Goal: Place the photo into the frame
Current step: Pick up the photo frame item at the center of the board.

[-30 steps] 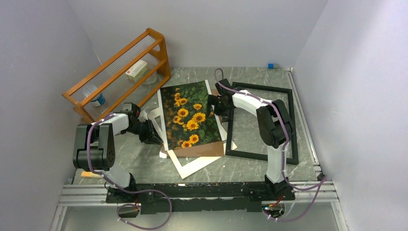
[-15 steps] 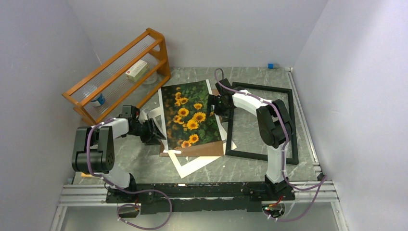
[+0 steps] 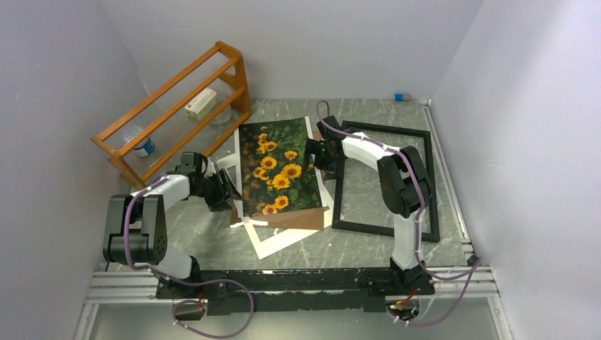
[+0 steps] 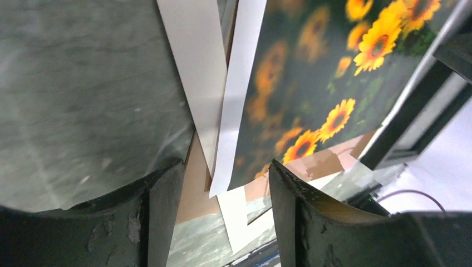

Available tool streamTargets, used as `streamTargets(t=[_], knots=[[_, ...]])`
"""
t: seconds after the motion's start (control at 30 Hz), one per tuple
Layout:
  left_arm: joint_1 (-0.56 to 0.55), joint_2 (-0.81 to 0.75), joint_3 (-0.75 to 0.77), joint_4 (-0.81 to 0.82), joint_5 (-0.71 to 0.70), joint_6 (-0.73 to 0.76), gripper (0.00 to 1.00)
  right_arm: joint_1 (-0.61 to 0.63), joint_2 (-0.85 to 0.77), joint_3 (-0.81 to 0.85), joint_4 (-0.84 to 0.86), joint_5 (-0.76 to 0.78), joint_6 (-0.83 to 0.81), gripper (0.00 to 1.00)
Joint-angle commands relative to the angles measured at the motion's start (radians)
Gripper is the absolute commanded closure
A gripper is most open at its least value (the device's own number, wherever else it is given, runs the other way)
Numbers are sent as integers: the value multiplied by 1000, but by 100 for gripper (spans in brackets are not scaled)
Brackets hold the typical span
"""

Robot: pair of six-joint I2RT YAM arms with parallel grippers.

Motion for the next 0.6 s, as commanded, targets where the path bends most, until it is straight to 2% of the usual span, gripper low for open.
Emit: streamTargets(t=[0.0, 0.1, 0.17, 0.2, 0.4, 0.57], knots=[[-6, -72, 79, -242, -218, -13, 36, 42, 135, -70, -4, -94, 62, 8], [-7, -120, 76, -367, -283, -39, 31, 42, 138, -70, -5, -87, 73, 8], [-11, -156, 59, -352, -234, -70, 18, 41, 143, -66, -9, -84, 75, 8], [-11, -164, 56, -350, -214, -96, 16, 42, 145, -64, -10, -84, 74, 8], [-11, -168, -4, -354, -225, -169, 19, 44, 146, -62, -11, -76, 70, 8], [-9, -138, -89, -277, -215, -196, 22, 43, 149, -68, -9, -72, 69, 9]])
